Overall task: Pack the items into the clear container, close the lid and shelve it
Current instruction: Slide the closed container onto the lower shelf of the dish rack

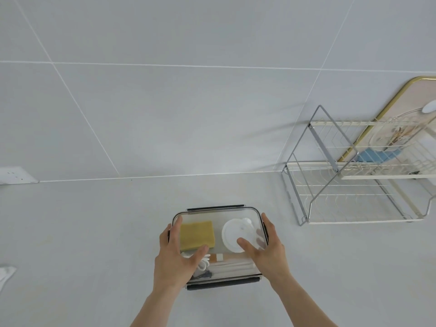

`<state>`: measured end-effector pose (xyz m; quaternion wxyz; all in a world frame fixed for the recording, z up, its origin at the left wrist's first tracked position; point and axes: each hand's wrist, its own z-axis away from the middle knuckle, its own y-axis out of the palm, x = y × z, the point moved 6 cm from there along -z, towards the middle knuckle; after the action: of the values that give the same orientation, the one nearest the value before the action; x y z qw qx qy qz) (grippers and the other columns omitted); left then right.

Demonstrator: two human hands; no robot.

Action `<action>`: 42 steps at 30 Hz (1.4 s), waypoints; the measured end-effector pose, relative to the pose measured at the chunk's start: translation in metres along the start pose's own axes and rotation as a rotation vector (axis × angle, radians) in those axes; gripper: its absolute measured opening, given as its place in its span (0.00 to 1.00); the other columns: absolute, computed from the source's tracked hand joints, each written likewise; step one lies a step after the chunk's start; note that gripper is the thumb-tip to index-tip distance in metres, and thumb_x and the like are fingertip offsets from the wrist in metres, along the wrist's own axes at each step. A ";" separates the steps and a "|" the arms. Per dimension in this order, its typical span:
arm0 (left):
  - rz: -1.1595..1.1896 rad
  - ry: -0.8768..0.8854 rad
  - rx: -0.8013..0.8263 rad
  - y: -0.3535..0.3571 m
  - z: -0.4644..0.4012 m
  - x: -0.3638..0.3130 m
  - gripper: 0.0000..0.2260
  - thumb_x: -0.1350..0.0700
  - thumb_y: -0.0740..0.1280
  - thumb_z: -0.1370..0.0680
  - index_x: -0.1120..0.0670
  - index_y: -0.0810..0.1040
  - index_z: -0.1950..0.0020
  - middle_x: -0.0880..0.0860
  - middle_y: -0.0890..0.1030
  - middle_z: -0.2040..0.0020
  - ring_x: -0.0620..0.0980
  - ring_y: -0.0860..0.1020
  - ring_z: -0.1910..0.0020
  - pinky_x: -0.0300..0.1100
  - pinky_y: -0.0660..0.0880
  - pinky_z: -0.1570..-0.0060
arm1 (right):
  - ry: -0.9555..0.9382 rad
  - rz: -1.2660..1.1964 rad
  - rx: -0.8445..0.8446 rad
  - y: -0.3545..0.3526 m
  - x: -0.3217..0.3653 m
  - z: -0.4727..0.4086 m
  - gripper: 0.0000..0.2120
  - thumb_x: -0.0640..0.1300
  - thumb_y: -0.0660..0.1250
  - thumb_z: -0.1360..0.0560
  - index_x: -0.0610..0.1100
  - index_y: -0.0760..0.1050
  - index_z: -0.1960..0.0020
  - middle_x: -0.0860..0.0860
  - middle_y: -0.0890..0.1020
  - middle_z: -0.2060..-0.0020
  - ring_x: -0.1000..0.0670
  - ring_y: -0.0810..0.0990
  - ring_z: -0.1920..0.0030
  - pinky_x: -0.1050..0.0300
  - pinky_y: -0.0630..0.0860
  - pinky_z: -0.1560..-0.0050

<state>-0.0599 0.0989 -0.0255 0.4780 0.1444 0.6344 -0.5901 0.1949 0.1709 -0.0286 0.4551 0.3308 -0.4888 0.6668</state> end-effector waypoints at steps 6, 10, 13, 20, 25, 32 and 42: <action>-0.004 0.027 -0.011 -0.024 -0.012 -0.028 0.44 0.29 0.71 0.38 0.30 0.51 0.27 0.44 0.61 0.25 0.50 0.78 0.43 0.44 0.73 0.53 | -0.046 -0.004 -0.023 -0.007 0.040 0.000 0.46 0.62 0.80 0.40 0.76 0.56 0.32 0.57 0.74 0.30 0.50 0.74 0.31 0.42 0.75 0.35; 0.006 0.053 -0.015 -0.044 -0.020 -0.054 0.44 0.29 0.70 0.38 0.29 0.51 0.28 0.44 0.60 0.25 0.51 0.78 0.44 0.44 0.74 0.52 | -0.087 0.007 -0.045 -0.015 0.074 0.003 0.46 0.62 0.80 0.39 0.73 0.56 0.30 0.56 0.75 0.31 0.49 0.75 0.32 0.43 0.75 0.34; -0.004 0.065 -0.026 -0.063 -0.023 -0.076 0.44 0.29 0.70 0.38 0.30 0.50 0.27 0.44 0.59 0.25 0.50 0.78 0.51 0.42 0.71 0.55 | -0.121 0.003 -0.059 -0.022 0.102 0.005 0.46 0.62 0.80 0.39 0.71 0.57 0.28 0.55 0.75 0.32 0.49 0.75 0.32 0.45 0.73 0.34; -0.010 0.149 -0.083 -0.107 -0.028 -0.127 0.44 0.30 0.70 0.36 0.33 0.51 0.26 0.46 0.60 0.24 0.53 0.78 0.45 0.43 0.70 0.51 | -0.220 -0.050 -0.099 -0.041 0.168 0.019 0.47 0.62 0.80 0.40 0.69 0.59 0.28 0.56 0.75 0.33 0.52 0.75 0.33 0.47 0.72 0.33; 0.013 0.216 -0.102 -0.128 -0.026 -0.154 0.44 0.30 0.69 0.38 0.32 0.51 0.27 0.46 0.60 0.25 0.52 0.77 0.42 0.45 0.72 0.48 | -0.268 -0.066 -0.142 -0.053 0.196 0.032 0.46 0.61 0.80 0.38 0.67 0.59 0.26 0.57 0.75 0.32 0.56 0.73 0.36 0.54 0.69 0.41; 0.032 0.254 -0.065 -0.115 -0.018 -0.169 0.45 0.29 0.69 0.38 0.33 0.51 0.27 0.46 0.60 0.25 0.52 0.76 0.39 0.47 0.71 0.47 | -0.249 -0.070 -0.181 -0.076 0.192 0.046 0.47 0.62 0.80 0.38 0.66 0.59 0.26 0.58 0.73 0.31 0.57 0.71 0.35 0.52 0.71 0.37; -0.019 0.278 0.075 -0.015 0.013 -0.198 0.44 0.30 0.69 0.37 0.34 0.51 0.26 0.47 0.60 0.25 0.54 0.78 0.43 0.44 0.68 0.52 | -0.104 -0.061 -0.277 -0.157 0.118 0.063 0.45 0.57 0.80 0.36 0.65 0.61 0.25 0.53 0.77 0.33 0.51 0.74 0.33 0.52 0.71 0.39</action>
<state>0.0338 0.1583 0.1394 0.3742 0.2365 0.6735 -0.5920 0.2978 0.1610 0.1506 0.4905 0.3136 -0.5885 0.5610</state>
